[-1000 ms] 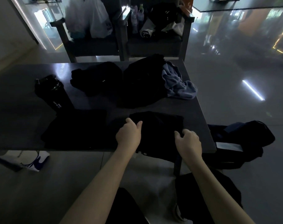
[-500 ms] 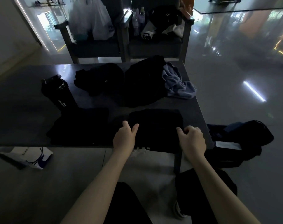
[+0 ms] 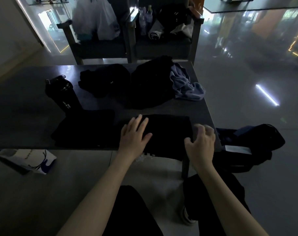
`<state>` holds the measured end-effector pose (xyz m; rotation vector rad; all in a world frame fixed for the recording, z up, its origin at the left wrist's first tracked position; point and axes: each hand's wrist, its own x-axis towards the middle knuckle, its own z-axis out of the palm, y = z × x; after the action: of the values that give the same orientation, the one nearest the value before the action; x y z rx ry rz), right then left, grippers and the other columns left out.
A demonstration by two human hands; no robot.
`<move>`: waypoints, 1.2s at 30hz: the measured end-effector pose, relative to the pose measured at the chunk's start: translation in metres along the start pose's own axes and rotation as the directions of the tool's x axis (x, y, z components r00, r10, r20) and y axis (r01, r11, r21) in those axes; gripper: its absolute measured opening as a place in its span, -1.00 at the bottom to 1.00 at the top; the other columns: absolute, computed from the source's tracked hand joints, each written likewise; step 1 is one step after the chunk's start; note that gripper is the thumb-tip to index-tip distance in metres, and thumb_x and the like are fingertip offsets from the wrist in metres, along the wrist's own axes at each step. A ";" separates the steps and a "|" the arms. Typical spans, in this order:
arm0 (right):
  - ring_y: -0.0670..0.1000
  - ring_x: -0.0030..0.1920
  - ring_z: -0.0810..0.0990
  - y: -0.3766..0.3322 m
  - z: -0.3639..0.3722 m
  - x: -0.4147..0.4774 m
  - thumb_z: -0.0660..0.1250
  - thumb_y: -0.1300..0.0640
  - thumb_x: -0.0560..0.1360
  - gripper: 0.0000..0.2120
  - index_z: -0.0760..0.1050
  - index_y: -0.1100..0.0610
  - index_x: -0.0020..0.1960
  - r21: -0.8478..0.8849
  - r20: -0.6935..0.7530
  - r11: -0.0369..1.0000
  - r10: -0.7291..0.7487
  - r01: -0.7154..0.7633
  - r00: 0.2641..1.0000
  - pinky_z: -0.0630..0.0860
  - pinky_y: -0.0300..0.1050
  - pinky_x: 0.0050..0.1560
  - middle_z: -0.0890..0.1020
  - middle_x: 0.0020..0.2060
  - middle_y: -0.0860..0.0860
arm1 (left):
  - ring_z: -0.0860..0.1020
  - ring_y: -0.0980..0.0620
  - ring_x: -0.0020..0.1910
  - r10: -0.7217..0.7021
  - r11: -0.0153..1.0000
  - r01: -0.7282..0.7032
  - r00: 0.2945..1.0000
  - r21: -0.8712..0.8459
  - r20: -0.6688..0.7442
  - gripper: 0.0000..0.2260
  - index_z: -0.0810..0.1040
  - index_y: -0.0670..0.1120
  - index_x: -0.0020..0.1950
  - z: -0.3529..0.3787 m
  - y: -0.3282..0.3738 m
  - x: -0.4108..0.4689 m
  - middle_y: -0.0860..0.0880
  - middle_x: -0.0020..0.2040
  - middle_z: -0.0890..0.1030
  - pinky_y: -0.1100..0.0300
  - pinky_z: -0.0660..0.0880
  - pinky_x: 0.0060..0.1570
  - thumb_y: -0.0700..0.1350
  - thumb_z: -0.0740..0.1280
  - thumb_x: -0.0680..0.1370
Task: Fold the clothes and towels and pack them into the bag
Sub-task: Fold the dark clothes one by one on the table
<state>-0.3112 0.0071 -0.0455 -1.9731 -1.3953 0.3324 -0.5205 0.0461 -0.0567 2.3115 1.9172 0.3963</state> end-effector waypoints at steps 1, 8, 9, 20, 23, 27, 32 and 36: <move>0.15 0.38 0.24 -0.004 0.001 0.003 0.33 0.13 0.47 -0.51 0.34 0.08 0.38 -0.040 0.029 0.994 -0.103 0.104 0.994 0.29 -0.01 0.25 0.27 0.40 0.09 | -0.10 0.00 0.55 0.053 0.998 -0.056 0.996 0.039 0.069 -0.46 -0.01 0.07 0.57 0.000 0.003 0.003 0.04 0.58 -0.07 -0.01 -0.05 0.49 0.17 0.03 0.63; 0.07 0.52 -0.24 0.013 0.033 0.003 -0.01 -0.26 0.57 -0.40 -0.11 -0.15 0.53 -0.248 0.496 0.903 -0.193 0.351 0.847 -0.16 0.14 0.49 -0.19 0.54 -0.09 | -0.17 0.02 0.55 -0.011 0.996 -0.011 0.965 0.084 0.261 -0.44 -0.16 0.10 0.56 0.023 0.000 0.001 0.08 0.56 -0.22 -0.02 -0.07 0.49 0.22 -0.06 0.62; 0.08 0.52 -0.24 0.015 0.034 0.004 -0.02 -0.26 0.57 -0.40 -0.12 -0.14 0.54 -0.249 0.495 0.901 -0.196 0.355 0.847 -0.15 0.13 0.49 -0.19 0.53 -0.09 | -0.16 0.01 0.55 -0.017 0.997 -0.004 0.967 0.083 0.255 -0.44 -0.17 0.10 0.56 0.024 0.001 0.002 0.07 0.57 -0.22 -0.02 -0.06 0.49 0.22 -0.05 0.62; 0.22 0.49 0.07 -0.012 0.039 0.033 0.10 -0.12 0.59 -0.41 -0.03 -0.07 0.54 -0.104 0.395 0.994 0.024 0.019 0.918 0.13 0.10 0.42 0.12 0.50 0.21 | -0.17 -0.15 0.54 -0.143 0.988 0.121 0.952 0.098 0.270 -0.44 -0.20 0.12 0.55 0.023 0.011 0.018 -0.06 0.57 -0.19 -0.13 -0.04 0.47 0.22 -0.07 0.63; 0.24 0.43 0.19 -0.016 0.036 0.040 0.21 -0.05 0.56 -0.31 -0.07 0.01 0.55 -0.009 0.411 0.998 0.055 -0.056 0.910 0.22 0.07 0.37 0.27 0.44 0.19 | -0.12 -0.17 0.54 -0.133 0.988 0.110 0.961 0.107 0.242 -0.44 -0.20 0.11 0.56 0.025 0.009 0.017 -0.08 0.58 -0.17 -0.12 0.02 0.47 0.21 -0.07 0.63; 0.16 0.30 0.42 -0.026 0.025 0.052 0.28 -0.02 0.54 -0.24 -0.07 0.18 0.54 0.257 0.433 0.891 0.240 -0.374 0.869 0.40 -0.12 0.05 0.36 0.37 0.18 | -0.09 -0.17 0.54 -0.143 0.987 0.120 0.963 0.111 0.229 -0.44 -0.20 0.11 0.56 0.026 0.009 0.014 -0.08 0.57 -0.16 -0.10 0.06 0.47 0.20 -0.06 0.63; 0.11 -0.03 0.58 -0.034 0.019 0.068 0.39 0.01 0.47 -0.53 0.38 0.30 0.21 0.319 0.550 0.744 0.358 -0.587 0.754 0.50 -0.08 -0.11 0.55 -0.13 0.10 | -0.11 -0.15 0.55 -0.159 0.987 0.148 0.955 0.063 0.249 -0.44 -0.18 0.12 0.56 0.024 0.008 0.010 -0.05 0.57 -0.17 -0.09 0.02 0.47 0.20 -0.04 0.63; 0.10 -0.06 0.63 -0.030 0.023 0.069 0.48 0.04 0.37 -0.54 0.43 0.28 0.12 0.313 0.556 0.779 0.314 -0.544 0.770 0.59 0.00 0.01 0.61 -0.08 0.11 | -0.11 -0.12 0.55 -0.181 0.984 0.172 0.943 0.055 0.279 -0.43 -0.19 0.14 0.55 0.022 0.007 0.011 -0.05 0.57 -0.16 -0.09 0.01 0.48 0.22 -0.03 0.62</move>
<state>-0.3194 0.0837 -0.0308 -1.8468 -0.9525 1.3319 -0.5057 0.0568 -0.0748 2.0554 1.9723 0.0151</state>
